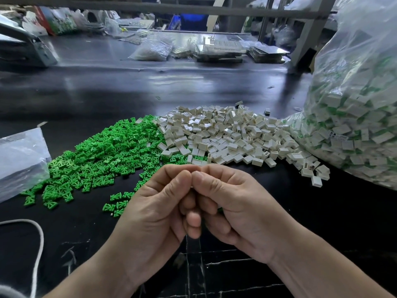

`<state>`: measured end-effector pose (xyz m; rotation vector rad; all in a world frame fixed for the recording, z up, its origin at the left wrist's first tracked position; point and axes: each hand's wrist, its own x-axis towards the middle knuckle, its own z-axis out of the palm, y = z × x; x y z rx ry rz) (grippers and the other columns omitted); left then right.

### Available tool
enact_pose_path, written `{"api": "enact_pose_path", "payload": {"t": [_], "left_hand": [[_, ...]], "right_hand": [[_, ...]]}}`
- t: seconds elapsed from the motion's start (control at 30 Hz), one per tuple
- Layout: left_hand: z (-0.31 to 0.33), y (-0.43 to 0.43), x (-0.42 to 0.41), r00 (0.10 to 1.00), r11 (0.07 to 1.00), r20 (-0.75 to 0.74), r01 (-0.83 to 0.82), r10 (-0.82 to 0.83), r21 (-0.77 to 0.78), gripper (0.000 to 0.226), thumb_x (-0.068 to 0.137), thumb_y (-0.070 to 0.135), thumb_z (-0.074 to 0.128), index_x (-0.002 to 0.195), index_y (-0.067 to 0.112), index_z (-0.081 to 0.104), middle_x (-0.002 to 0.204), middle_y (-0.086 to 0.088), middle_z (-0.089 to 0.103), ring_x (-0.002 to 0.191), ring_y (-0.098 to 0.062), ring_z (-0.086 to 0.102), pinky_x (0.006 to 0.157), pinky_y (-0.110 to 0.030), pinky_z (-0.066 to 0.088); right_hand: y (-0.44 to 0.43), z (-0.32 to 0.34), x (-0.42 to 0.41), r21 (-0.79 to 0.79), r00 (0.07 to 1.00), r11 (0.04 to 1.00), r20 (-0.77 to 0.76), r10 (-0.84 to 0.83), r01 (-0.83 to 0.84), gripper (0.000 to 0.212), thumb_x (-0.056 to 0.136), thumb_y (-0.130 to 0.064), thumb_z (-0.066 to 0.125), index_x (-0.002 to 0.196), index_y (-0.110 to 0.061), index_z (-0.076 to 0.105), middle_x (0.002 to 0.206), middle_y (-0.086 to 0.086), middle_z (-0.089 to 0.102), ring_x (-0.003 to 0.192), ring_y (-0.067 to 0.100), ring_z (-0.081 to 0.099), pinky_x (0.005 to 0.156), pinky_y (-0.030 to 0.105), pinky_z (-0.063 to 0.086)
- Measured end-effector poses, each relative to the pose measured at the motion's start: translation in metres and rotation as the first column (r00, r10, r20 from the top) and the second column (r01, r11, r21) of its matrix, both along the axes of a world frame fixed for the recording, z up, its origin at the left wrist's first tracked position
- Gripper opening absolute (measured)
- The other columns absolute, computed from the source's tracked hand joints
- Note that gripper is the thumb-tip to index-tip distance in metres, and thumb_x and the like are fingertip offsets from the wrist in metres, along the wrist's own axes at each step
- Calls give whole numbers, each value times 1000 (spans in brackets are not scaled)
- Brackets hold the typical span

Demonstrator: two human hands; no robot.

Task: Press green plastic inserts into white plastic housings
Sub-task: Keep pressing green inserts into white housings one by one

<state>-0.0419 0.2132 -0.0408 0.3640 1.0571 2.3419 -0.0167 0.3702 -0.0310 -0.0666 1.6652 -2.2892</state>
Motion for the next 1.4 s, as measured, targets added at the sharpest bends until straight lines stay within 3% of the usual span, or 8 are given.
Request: {"api": "enact_pose_path", "payload": {"t": [0.23,0.47,0.63,0.8,0.93,1.07,1.17,1.4], "left_hand": [[-1,1,-5,985,976,-128,-137,116,-170,19,89,21,66,103,8,70,72,-17,63,54,-23,62,47,-29,51],[-2,-8,-8,918,808,-318,-368,237,-460,17,80,27,60,89,21,73,72,-12,67,59,-25,65,48,-27,51],[-13,-7,-2,716,488,-698,-605,-13,-629,15,85,35,64,99,41,68,85,15,68,78,-3,66,66,-14,51],[-21,-4,-3,380,239,-777,-802,-502,-547,43,87,36,66,130,35,60,118,12,57,104,-8,54,83,-20,44],[-23,-1,-6,275,232,-736,-831,-618,-505,27,79,26,76,106,23,74,101,2,64,88,-21,59,70,-32,54],[-21,-3,-8,285,268,-742,-805,-607,-529,13,78,25,78,90,26,73,95,9,63,85,-16,57,69,-28,52],[-21,-4,-9,308,272,-741,-791,-596,-548,14,79,21,77,89,27,69,92,11,61,84,-15,55,71,-28,49],[-17,-3,-10,335,241,-727,-790,-600,-563,24,73,6,78,84,23,64,82,11,62,77,-16,57,68,-27,42]], "right_hand": [[6,-1,-7,-51,1000,999,-5,-13,12,32,92,-29,58,75,-2,57,57,2,51,38,9,39,34,17,25],[48,1,-25,-547,991,833,-52,-126,77,20,72,-22,76,74,-11,60,76,8,58,45,11,51,32,15,38],[59,-9,-33,217,903,882,-209,-377,418,12,88,-36,73,85,-25,72,69,-3,62,45,9,48,35,18,36],[51,-25,-41,884,898,168,-439,-25,437,40,93,-44,64,132,-39,57,84,-12,63,86,12,64,76,22,49],[39,-30,-47,959,953,-39,-272,136,279,47,99,-50,49,145,-46,40,116,0,60,110,28,59,80,35,45],[40,-29,-44,944,940,45,-331,79,328,22,96,-49,55,109,-34,65,101,-7,58,98,24,60,77,33,46],[43,-31,-43,936,935,54,-350,62,347,24,93,-53,59,87,-30,54,89,-9,54,89,21,58,72,34,43],[36,-30,-44,944,942,-38,-322,98,327,30,98,-46,50,122,-31,61,111,-2,62,104,27,59,76,34,42]]}}
